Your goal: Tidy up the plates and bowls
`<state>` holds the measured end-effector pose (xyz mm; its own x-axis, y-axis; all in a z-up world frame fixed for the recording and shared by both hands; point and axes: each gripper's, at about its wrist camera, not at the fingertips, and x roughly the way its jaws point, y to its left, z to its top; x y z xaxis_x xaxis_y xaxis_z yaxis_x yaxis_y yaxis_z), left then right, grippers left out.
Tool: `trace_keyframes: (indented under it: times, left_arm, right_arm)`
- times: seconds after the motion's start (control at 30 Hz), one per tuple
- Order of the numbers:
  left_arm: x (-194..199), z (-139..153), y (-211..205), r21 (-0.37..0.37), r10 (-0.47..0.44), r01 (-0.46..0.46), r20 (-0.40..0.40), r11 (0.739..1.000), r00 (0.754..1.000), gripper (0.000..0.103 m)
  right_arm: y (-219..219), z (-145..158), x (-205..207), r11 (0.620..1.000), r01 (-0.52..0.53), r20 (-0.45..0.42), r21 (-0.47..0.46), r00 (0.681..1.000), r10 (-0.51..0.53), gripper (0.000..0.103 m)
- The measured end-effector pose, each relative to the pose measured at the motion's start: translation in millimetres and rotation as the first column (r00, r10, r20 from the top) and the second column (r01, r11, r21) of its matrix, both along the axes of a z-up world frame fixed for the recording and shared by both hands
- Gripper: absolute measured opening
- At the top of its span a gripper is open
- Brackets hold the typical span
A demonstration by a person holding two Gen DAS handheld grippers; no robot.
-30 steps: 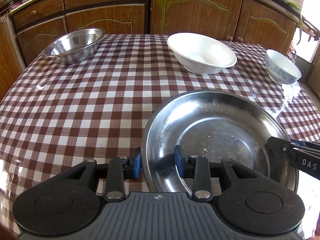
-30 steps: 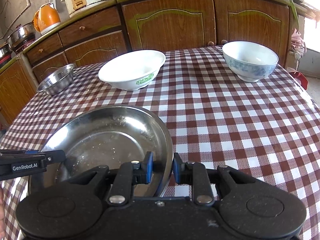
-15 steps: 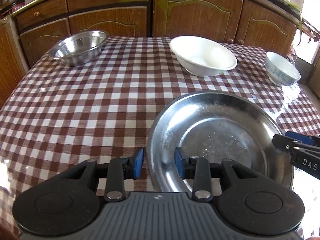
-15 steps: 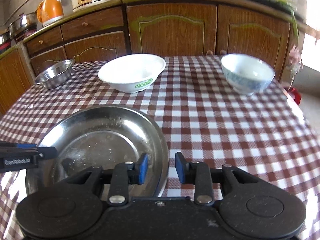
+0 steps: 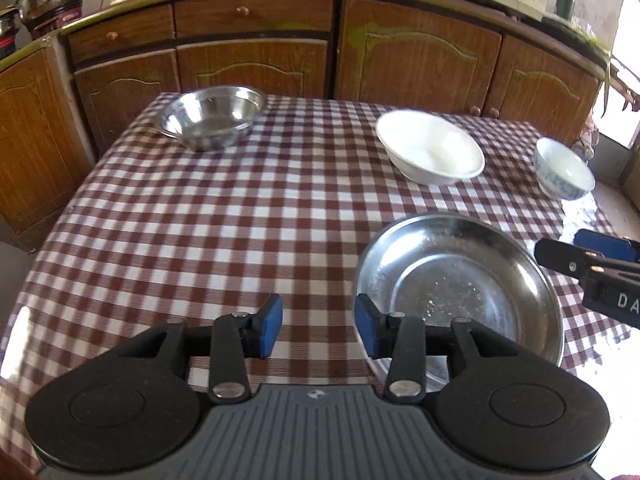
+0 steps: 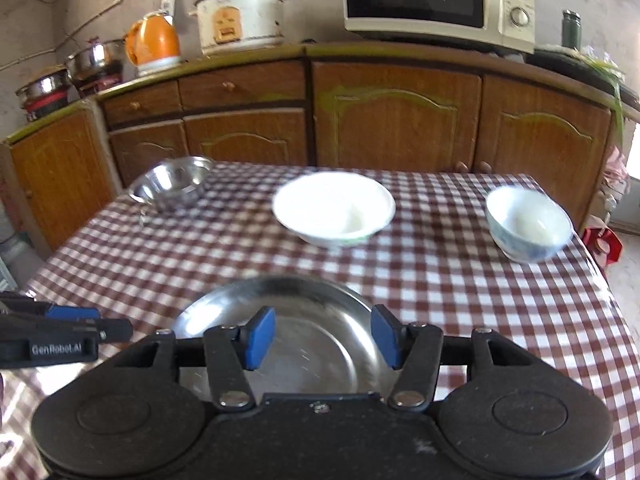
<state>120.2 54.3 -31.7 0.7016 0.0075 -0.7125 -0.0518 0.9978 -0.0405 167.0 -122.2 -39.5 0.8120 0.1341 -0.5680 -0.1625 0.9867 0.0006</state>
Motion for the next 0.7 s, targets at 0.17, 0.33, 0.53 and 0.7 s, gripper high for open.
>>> trace_keyframes:
  times: [0.17, 0.33, 0.53, 0.7]
  left_arm:
    - [-4, 17, 18, 0.037, 0.021, -0.021, 0.016, 0.999, 1.0, 0.042]
    - [-7, 32, 42, 0.06, 0.035, -0.037, 0.029, 0.998, 0.999, 0.043]
    - [-7, 38, 65, 0.07, 0.063, -0.066, 0.048, 0.995, 0.997, 0.043]
    - [-6, 40, 82, 0.043, 0.076, -0.079, 0.056, 0.996, 0.996, 0.045]
  right_arm:
    - [30, 22, 3, 0.998, -0.056, 0.027, -0.011, 0.998, 0.056, 0.069]
    - [58, 38, 13, 0.996, -0.088, 0.041, -0.014, 0.995, 0.088, 0.069]
    - [87, 43, 18, 0.993, -0.117, 0.045, -0.005, 0.992, 0.117, 0.07]
    - [106, 37, 22, 0.992, -0.129, 0.029, 0.004, 0.991, 0.129, 0.07]
